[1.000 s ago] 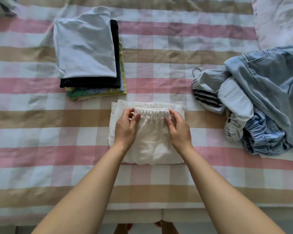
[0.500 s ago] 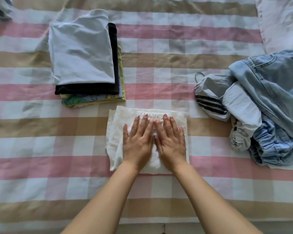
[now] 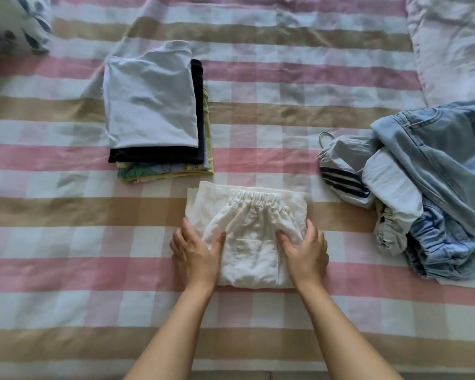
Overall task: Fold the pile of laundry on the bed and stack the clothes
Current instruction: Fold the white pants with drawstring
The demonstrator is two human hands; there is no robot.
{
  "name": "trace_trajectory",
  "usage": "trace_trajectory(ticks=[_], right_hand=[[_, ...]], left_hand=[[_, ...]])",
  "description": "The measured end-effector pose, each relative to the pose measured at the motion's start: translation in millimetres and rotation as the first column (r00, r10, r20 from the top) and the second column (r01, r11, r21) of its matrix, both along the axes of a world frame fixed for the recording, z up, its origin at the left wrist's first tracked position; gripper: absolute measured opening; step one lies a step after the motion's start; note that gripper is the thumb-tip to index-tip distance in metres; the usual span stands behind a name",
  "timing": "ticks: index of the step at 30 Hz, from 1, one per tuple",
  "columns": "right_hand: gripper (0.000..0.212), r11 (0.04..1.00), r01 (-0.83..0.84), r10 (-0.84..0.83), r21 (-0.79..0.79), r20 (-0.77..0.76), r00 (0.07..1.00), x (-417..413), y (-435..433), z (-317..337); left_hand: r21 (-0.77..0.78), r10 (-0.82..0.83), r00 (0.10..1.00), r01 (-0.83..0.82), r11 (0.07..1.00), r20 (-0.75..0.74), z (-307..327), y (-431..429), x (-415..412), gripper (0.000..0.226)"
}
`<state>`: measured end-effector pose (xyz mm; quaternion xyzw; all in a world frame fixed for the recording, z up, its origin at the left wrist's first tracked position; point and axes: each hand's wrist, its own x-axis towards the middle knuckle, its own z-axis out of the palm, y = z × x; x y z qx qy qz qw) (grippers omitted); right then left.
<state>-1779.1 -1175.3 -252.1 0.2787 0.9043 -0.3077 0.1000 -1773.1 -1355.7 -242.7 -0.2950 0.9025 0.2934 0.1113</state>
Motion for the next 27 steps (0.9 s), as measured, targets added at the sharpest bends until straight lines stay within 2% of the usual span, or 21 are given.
trace_trajectory(ticks=[3,7,12,17,22,24,27], right_hand=[[0.044,0.977,0.076,-0.071,-0.200,0.029,0.997,-6.8,-2.1,5.3],[0.022,0.957,0.037,-0.033,-0.289,0.019,0.999,-13.4,-7.1,12.7],[0.004,0.937,-0.030,-0.021,-0.347,-0.141,0.990,-22.0,-17.2,41.4],[0.011,0.869,-0.161,-0.008,-0.468,-0.340,0.941,-69.6,-59.1,91.7],[0.007,0.828,-0.285,0.033,-0.484,-0.464,0.885,-163.6,-123.0,121.9],[0.007,0.817,-0.316,0.043,-0.482,-0.496,0.867,-202.1,-147.6,123.4],[0.002,0.829,-0.349,0.075,-0.438,-0.530,0.845,-250.0,-174.5,114.6]], left_hand=[[0.237,0.126,0.992,-0.126,0.963,0.011,3.7,-1.8,-10.1,0.072],[0.360,0.028,0.996,-0.055,0.931,0.080,8.4,-4.1,-22.2,0.032],[0.501,0.072,0.988,0.007,0.865,-0.138,37.2,-23.3,-26.2,0.005],[0.466,0.150,0.912,0.049,0.883,-0.382,83.5,-76.1,-65.0,0.013],[0.329,0.165,0.816,0.033,0.944,-0.554,113.7,-136.0,-143.7,0.030],[0.290,0.155,0.790,0.030,0.956,-0.594,115.7,-159.0,-179.9,0.031],[0.290,0.158,0.797,0.022,0.957,-0.583,105.2,-185.1,-227.6,0.030]])
